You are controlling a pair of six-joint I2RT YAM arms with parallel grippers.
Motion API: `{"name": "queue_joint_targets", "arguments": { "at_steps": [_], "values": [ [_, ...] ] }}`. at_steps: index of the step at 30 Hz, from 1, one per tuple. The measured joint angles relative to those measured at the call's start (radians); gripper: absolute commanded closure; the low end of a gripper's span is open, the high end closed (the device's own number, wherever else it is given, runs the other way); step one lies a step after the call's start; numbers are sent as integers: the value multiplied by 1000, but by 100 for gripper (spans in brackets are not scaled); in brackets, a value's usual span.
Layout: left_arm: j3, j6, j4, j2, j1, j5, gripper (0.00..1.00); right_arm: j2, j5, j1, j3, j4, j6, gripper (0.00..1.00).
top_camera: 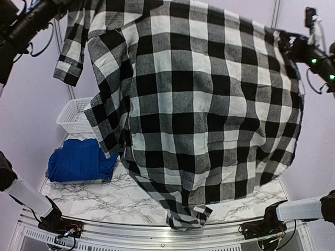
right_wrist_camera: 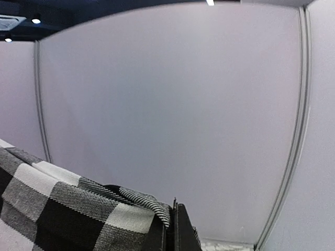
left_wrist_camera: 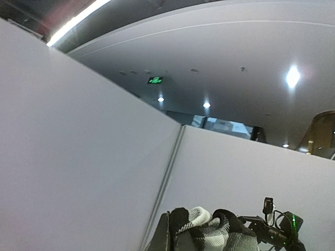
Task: Fold and stack the mixed laundry pile
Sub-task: Flatten out the crumpled shirt at the center of the board.
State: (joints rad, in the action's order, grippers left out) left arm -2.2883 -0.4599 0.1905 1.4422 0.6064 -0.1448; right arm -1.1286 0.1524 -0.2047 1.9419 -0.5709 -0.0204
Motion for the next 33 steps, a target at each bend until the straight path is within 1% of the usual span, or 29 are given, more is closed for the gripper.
{"name": "queue_joint_targets", "arguments": {
  "at_steps": [3,4,5,6,7,8,9,10,11,12,13,14,15,17,19,21,24,26,30,33],
  "values": [
    [45,54,0,76,-8,91,100,-55,-75,0,-200,47,6,100],
    [56,65,0,115,-19,120,100,-92,-100,0,-263,71,13,95],
    [63,69,0,159,-34,141,100,-130,-118,0,-303,84,18,86],
    [65,74,1,217,-54,159,86,-200,-147,1,-347,103,27,69],
    [58,76,4,279,-74,178,58,-254,-165,2,-365,110,26,48],
    [22,79,19,365,-99,199,25,-328,-197,3,-369,105,31,33],
    [-34,73,34,469,-126,219,6,-406,-229,6,-356,100,33,27],
    [-101,64,64,573,-152,233,2,-492,-261,11,-323,79,33,23],
    [-156,55,86,665,-175,241,1,-566,-287,14,-274,47,27,21],
    [-224,42,129,772,-201,243,1,-666,-322,21,-190,-2,22,18],
    [-251,28,161,856,-227,245,1,-729,-338,24,-136,-23,13,15],
    [-238,14,199,911,-249,251,1,-790,-354,28,-79,-53,5,12],
    [-198,5,237,943,-266,257,1,-820,-361,31,-53,-71,-2,11],
    [-90,1,306,954,-296,278,1,-824,-361,33,-52,-111,-8,11],
    [9,6,341,929,-310,305,1,-784,-335,35,-79,-130,-14,11],
    [100,17,362,868,-307,313,1,-717,-282,35,-146,-126,-21,14],
    [248,42,369,710,-279,310,1,-613,-173,35,-284,-105,-36,19],
    [317,66,361,604,-246,307,1,-569,-92,35,-386,-72,-52,21],
    [432,100,341,474,-161,290,1,-597,31,32,-507,-16,-78,27],
    [513,109,332,468,-100,247,8,-673,105,29,-531,8,-92,36]
  ]
}}
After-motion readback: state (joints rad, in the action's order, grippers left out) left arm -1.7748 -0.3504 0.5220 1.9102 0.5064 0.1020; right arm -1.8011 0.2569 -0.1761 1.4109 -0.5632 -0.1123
